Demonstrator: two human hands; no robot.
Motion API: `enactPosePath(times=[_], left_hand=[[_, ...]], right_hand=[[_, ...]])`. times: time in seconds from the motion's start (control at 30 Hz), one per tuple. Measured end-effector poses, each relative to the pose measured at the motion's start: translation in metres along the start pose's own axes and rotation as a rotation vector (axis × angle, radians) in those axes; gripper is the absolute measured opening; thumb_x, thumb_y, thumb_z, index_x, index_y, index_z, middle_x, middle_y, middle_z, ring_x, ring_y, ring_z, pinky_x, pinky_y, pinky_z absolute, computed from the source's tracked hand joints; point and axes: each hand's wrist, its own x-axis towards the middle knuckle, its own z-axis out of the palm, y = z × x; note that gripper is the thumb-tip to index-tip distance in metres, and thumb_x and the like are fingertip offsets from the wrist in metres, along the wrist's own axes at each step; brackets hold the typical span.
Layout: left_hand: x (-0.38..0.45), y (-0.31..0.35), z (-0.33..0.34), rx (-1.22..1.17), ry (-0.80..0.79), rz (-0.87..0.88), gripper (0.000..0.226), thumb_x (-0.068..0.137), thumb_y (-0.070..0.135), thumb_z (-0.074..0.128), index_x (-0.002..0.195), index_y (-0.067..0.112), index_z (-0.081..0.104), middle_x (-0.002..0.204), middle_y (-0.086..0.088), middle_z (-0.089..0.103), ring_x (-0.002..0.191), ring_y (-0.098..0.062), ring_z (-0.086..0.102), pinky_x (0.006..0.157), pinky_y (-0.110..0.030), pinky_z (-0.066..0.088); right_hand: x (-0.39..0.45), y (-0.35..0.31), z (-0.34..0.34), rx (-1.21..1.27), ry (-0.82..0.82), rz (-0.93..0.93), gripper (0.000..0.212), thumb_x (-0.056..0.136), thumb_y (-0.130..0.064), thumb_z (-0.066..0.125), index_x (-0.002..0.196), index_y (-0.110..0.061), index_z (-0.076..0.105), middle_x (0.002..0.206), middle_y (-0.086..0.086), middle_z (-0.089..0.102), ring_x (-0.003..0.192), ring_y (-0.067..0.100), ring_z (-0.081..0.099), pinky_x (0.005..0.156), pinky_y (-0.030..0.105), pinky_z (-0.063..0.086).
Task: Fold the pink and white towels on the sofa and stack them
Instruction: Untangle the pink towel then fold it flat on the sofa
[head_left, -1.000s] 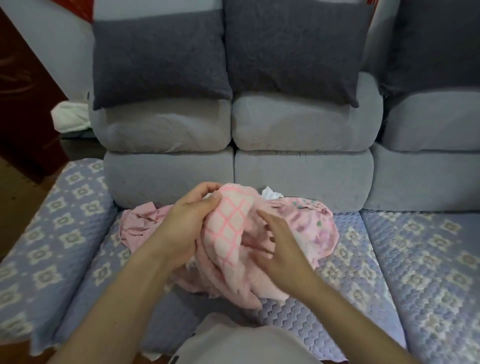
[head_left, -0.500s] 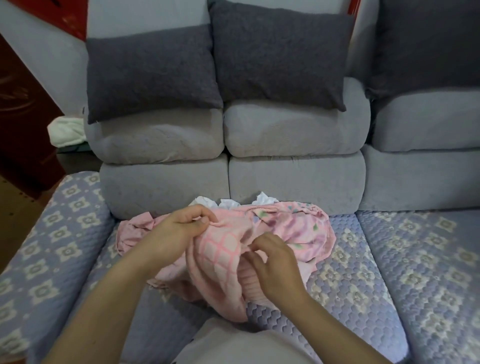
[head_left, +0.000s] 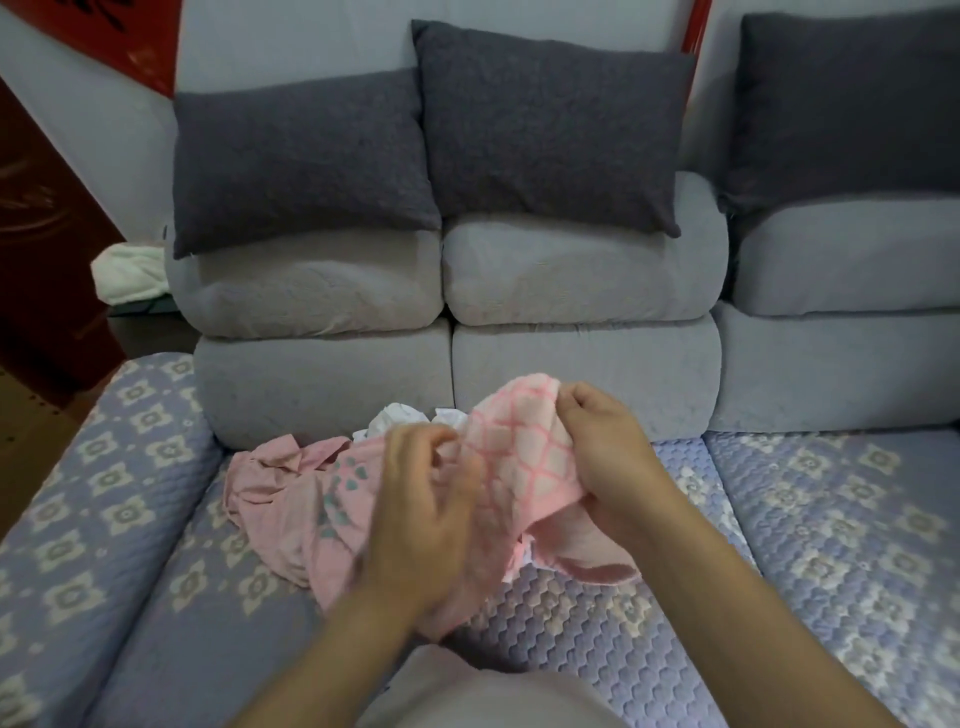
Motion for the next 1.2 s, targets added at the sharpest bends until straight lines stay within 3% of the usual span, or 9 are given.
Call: enactPosePath(times=[0.1, 0.27, 0.43, 0.5, 0.6, 0.77, 1.0, 1.13, 1.2], left_hand=[[-0.027, 0.010, 0.020, -0.087, -0.197, 0.048, 0.049, 0.082, 0.051, 0.074, 0.115, 0.027, 0.048, 0.113, 0.010, 0.047, 0.095, -0.010, 0.057, 0.077, -0.027, 0.051], [-0.013, -0.005, 0.015, -0.202, -0.085, -0.133, 0.017, 0.099, 0.010, 0.059, 0.096, 0.025, 0.067, 0.089, 0.013, 0.067, 0.083, 0.000, 0.062, 0.073, -0.025, 0.052], [0.026, 0.008, -0.021, -0.423, -0.018, -0.453, 0.018, 0.100, 0.017, 0.052, 0.088, 0.010, 0.065, 0.084, -0.013, 0.070, 0.076, -0.018, 0.063, 0.070, -0.035, 0.049], [0.043, 0.016, -0.034, -0.407, -0.091, -0.468, 0.018, 0.098, 0.019, 0.053, 0.088, 0.012, 0.065, 0.080, -0.011, 0.067, 0.075, -0.021, 0.061, 0.070, -0.036, 0.046], [0.044, 0.044, -0.038, -0.384, -0.261, -0.359, 0.019, 0.098, 0.017, 0.055, 0.084, 0.007, 0.062, 0.068, 0.000, 0.058, 0.066, -0.014, 0.052, 0.061, -0.028, 0.040], [0.020, 0.062, -0.033, -0.105, -0.625, -0.269, 0.014, 0.092, 0.031, 0.069, 0.085, 0.022, 0.060, 0.050, 0.017, 0.054, 0.044, 0.002, 0.041, 0.046, -0.012, 0.031], [-0.005, 0.004, -0.053, 0.398, -0.949, -0.324, 0.053, 0.077, 0.034, 0.071, 0.122, 0.050, 0.049, 0.107, 0.023, 0.061, 0.081, 0.006, 0.059, 0.067, -0.012, 0.047], [-0.028, -0.070, -0.023, 0.644, -0.753, -0.423, 0.005, 0.084, 0.026, 0.058, 0.083, 0.030, 0.054, 0.094, 0.005, 0.066, 0.086, -0.019, 0.065, 0.070, -0.030, 0.049], [-0.038, -0.110, -0.019, 0.657, -0.507, -0.494, 0.013, 0.084, 0.017, 0.054, 0.076, 0.027, 0.055, 0.091, -0.001, 0.067, 0.084, -0.026, 0.067, 0.071, -0.033, 0.052]], right_hand=[[0.008, -0.016, 0.000, 0.161, -0.021, 0.060, 0.014, 0.100, -0.015, 0.054, 0.096, -0.005, 0.063, 0.070, 0.009, 0.060, 0.059, 0.020, 0.058, 0.056, 0.031, 0.048], [0.014, -0.023, -0.005, 0.108, -0.029, 0.007, 0.011, 0.099, -0.011, 0.054, 0.093, -0.018, 0.059, 0.065, 0.000, 0.061, 0.054, 0.014, 0.056, 0.052, 0.028, 0.045], [0.030, -0.001, -0.029, -0.672, 0.193, -0.324, 0.030, 0.094, -0.050, 0.051, 0.086, -0.023, 0.061, 0.081, -0.008, 0.062, 0.071, 0.012, 0.056, 0.067, 0.032, 0.045], [0.013, 0.012, -0.030, -0.830, 0.044, -0.482, 0.044, 0.087, -0.067, 0.045, 0.107, -0.031, 0.059, 0.106, -0.012, 0.055, 0.094, 0.000, 0.053, 0.084, 0.028, 0.048], [-0.014, 0.041, -0.005, -0.829, -0.269, -0.569, 0.055, 0.083, -0.054, 0.061, 0.133, -0.040, 0.042, 0.122, -0.018, 0.042, 0.115, -0.004, 0.042, 0.096, 0.014, 0.038], [0.020, 0.088, 0.005, -0.698, 0.230, -0.423, 0.033, 0.079, -0.011, 0.067, 0.104, -0.031, 0.064, 0.095, -0.015, 0.066, 0.089, 0.006, 0.062, 0.070, 0.018, 0.043], [0.045, 0.094, -0.075, -0.615, 0.584, -0.134, 0.034, 0.084, 0.007, 0.047, 0.094, -0.016, 0.070, 0.089, 0.010, 0.070, 0.084, 0.027, 0.059, 0.062, 0.029, 0.035], [0.040, 0.044, -0.069, -0.212, 0.655, -0.243, 0.033, 0.082, 0.002, 0.040, 0.089, -0.022, 0.061, 0.090, 0.000, 0.062, 0.085, 0.019, 0.056, 0.061, 0.025, 0.041], [0.030, 0.023, -0.064, -0.206, 0.635, -0.291, 0.035, 0.079, 0.000, 0.037, 0.087, -0.024, 0.061, 0.087, -0.008, 0.060, 0.079, 0.010, 0.054, 0.063, 0.027, 0.041]])
